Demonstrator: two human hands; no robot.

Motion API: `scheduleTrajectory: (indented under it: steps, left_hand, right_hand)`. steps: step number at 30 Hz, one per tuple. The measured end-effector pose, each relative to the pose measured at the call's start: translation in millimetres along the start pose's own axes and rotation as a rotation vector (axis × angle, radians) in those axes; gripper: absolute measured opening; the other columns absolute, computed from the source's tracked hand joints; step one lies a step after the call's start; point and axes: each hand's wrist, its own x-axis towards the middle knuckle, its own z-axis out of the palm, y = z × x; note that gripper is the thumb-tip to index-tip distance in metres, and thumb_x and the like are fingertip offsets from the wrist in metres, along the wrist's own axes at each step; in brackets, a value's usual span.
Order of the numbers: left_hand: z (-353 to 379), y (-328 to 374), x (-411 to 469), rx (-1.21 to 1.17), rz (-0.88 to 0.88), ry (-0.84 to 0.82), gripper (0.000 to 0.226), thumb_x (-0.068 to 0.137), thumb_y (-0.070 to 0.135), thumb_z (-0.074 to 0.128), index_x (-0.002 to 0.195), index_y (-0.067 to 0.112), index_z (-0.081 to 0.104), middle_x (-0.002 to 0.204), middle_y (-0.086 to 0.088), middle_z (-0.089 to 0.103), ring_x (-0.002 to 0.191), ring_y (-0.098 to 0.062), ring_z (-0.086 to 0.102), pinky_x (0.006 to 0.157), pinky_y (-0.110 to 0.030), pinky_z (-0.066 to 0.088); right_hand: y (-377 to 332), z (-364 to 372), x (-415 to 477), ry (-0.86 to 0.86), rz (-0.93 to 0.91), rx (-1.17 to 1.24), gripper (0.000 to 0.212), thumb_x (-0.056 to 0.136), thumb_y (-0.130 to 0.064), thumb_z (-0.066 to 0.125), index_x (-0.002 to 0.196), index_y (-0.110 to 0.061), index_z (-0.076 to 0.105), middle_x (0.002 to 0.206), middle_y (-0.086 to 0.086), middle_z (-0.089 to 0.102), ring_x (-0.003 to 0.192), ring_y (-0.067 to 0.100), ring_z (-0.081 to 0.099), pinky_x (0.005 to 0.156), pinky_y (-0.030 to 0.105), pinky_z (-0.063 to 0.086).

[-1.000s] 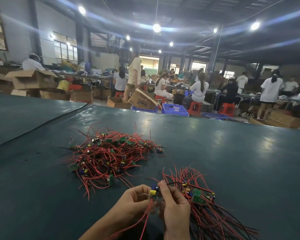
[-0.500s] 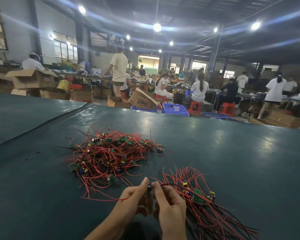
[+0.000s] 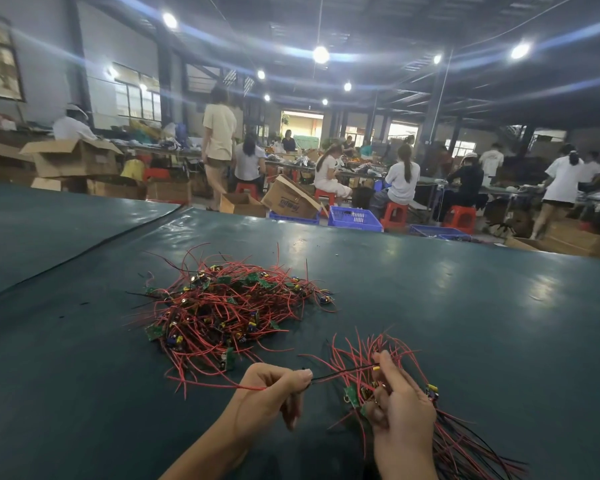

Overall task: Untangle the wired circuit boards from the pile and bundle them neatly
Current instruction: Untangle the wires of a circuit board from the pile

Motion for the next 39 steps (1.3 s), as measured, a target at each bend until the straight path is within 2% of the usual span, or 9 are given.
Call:
scheduleTrajectory:
  steps: [6,10,13,16,21,24,31,37,39]
  left_hand:
    - [0.4,-7.0,0.3,-0.038,-0.059,0.073,0.045,0.076,0.041,0.062,0.044,0.01,0.057,0.047,-0.007,0.051,0.043,-0.013,0.05,0.051,-0.02,0.04]
    - [1.5,-7.3,0.8,-0.053,-0.085,0.061,0.048,0.083,0.042,0.067,0.046,0.011,0.059,0.049,-0.006,0.054,0.045,-0.014,0.051,0.051,-0.022,0.041]
    - [4.5,-4.4,0.1,-0.067,-0.092,0.017,0.041,0.078,0.038,0.06,0.051,0.008,0.062,0.05,-0.006,0.056,0.045,-0.013,0.052,0.051,-0.022,0.043]
    - [4.7,-4.6,-0.8,-0.04,-0.102,-0.004,0.043,0.082,0.035,0.063,0.047,0.01,0.061,0.048,-0.005,0.056,0.045,-0.013,0.052,0.051,-0.022,0.044]
    - [-2.1,-2.6,-0.2,-0.026,-0.044,0.111,0.045,0.071,0.042,0.066,0.043,0.008,0.056,0.044,-0.01,0.051,0.041,-0.014,0.046,0.05,-0.019,0.04]
    - [-3.4,-3.7,0.8,-0.056,-0.086,0.16,0.051,0.073,0.046,0.074,0.046,0.007,0.057,0.047,-0.012,0.05,0.042,-0.014,0.046,0.049,-0.019,0.039]
    - [-2.4,-4.4,5.1,-0.127,-0.134,0.295,0.044,0.077,0.049,0.055,0.054,0.011,0.059,0.054,-0.008,0.057,0.046,-0.016,0.051,0.046,-0.022,0.042]
    - [2.5,-4.6,2.0,-0.142,-0.115,0.123,0.049,0.081,0.048,0.047,0.045,0.016,0.059,0.05,-0.006,0.054,0.043,-0.016,0.05,0.046,-0.023,0.042]
    - [4.7,-5.6,1.2,-0.103,-0.093,0.026,0.05,0.084,0.045,0.043,0.049,0.016,0.065,0.049,-0.004,0.054,0.041,-0.014,0.049,0.046,-0.021,0.043]
  right_hand:
    - [11.5,3.6,-6.4,-0.01,-0.035,-0.074,0.022,0.082,-0.029,0.072,0.07,-0.01,0.071,0.046,-0.006,0.048,0.03,0.004,0.026,0.032,0.014,0.021]
    - [26.9,12.0,-25.2,-0.283,-0.145,-0.386,0.032,0.082,-0.034,0.071,0.055,-0.018,0.072,0.042,-0.008,0.041,0.037,0.004,0.033,0.04,0.016,0.031]
    - [33.4,17.2,-32.8,-0.409,-0.172,-0.456,0.029,0.086,-0.023,0.069,0.058,-0.019,0.076,0.046,-0.003,0.059,0.044,0.006,0.05,0.048,0.017,0.042]
    - [30.0,14.1,-28.0,-0.328,-0.157,-0.436,0.023,0.087,-0.025,0.068,0.066,-0.021,0.079,0.052,0.005,0.055,0.05,0.017,0.049,0.055,0.026,0.042]
    - [7.1,-2.5,-2.2,-0.062,-0.108,-0.156,0.018,0.084,-0.027,0.07,0.077,-0.013,0.079,0.047,-0.006,0.04,0.032,0.004,0.022,0.034,0.013,0.021]
    - [3.8,-5.5,-0.5,-0.057,-0.147,-0.099,0.02,0.087,-0.027,0.067,0.076,-0.015,0.079,0.049,-0.006,0.037,0.035,0.004,0.02,0.035,0.013,0.019]
    - [9.5,4.2,-11.4,-0.067,-0.25,-0.084,0.026,0.077,-0.042,0.067,0.079,-0.019,0.079,0.049,-0.008,0.041,0.035,0.003,0.024,0.034,0.015,0.022]
    - [21.5,12.0,-33.8,-0.338,-0.243,-0.49,0.025,0.08,-0.052,0.06,0.073,-0.035,0.078,0.058,-0.009,0.067,0.05,0.007,0.058,0.055,0.019,0.043]
    - [28.2,15.7,-45.6,-0.508,-0.256,-0.57,0.041,0.084,-0.056,0.051,0.071,-0.027,0.076,0.063,-0.001,0.071,0.059,0.005,0.065,0.057,0.014,0.047]
